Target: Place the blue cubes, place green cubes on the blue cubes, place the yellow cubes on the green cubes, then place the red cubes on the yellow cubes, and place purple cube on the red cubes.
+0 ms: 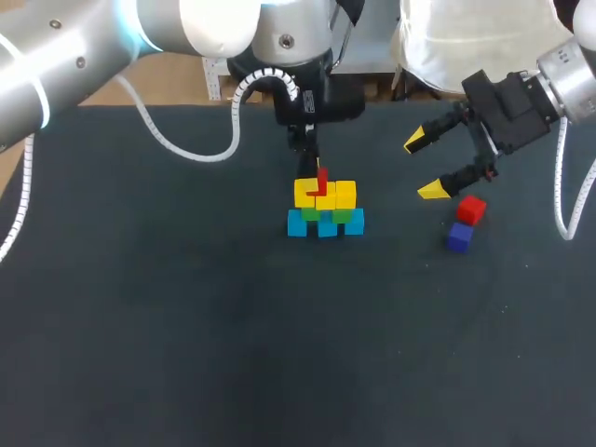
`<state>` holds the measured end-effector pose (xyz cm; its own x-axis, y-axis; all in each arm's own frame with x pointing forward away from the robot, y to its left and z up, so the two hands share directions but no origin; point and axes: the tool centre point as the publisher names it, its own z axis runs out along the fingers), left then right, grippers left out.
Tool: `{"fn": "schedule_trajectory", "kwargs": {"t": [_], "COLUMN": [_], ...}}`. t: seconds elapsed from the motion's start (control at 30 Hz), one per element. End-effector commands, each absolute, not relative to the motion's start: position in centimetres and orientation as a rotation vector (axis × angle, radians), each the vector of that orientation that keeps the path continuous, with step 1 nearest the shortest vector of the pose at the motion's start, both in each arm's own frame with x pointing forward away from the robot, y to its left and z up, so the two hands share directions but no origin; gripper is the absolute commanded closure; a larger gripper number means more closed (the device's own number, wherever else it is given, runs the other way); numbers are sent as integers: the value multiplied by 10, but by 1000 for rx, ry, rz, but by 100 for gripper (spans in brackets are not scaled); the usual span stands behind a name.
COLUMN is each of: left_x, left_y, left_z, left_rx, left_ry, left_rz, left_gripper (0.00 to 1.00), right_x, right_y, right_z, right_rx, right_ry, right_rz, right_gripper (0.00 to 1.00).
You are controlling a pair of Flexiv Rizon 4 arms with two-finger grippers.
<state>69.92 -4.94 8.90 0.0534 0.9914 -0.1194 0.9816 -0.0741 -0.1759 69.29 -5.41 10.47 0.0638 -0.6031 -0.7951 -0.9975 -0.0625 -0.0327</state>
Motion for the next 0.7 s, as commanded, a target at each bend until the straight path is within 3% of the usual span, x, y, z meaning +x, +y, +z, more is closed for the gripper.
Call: {"fn": "schedule_trajectory", "kwargs": {"t": [0.03,0.7], "left_x": [702,709], "left_y": [-50,-51], "left_z": [88,87], "left_rx": [-2247,-2258], "left_ry": [-2099,-2106], "left_rz": [325,307], "left_gripper": [100,100], "right_x": [693,693], "right_y": [-54,-54], "right_z": [104,104], "right_rx": [-1734,-1734], "right_ry": [1601,1601], "right_rz": [827,827], "right_gripper": [0,0]}}
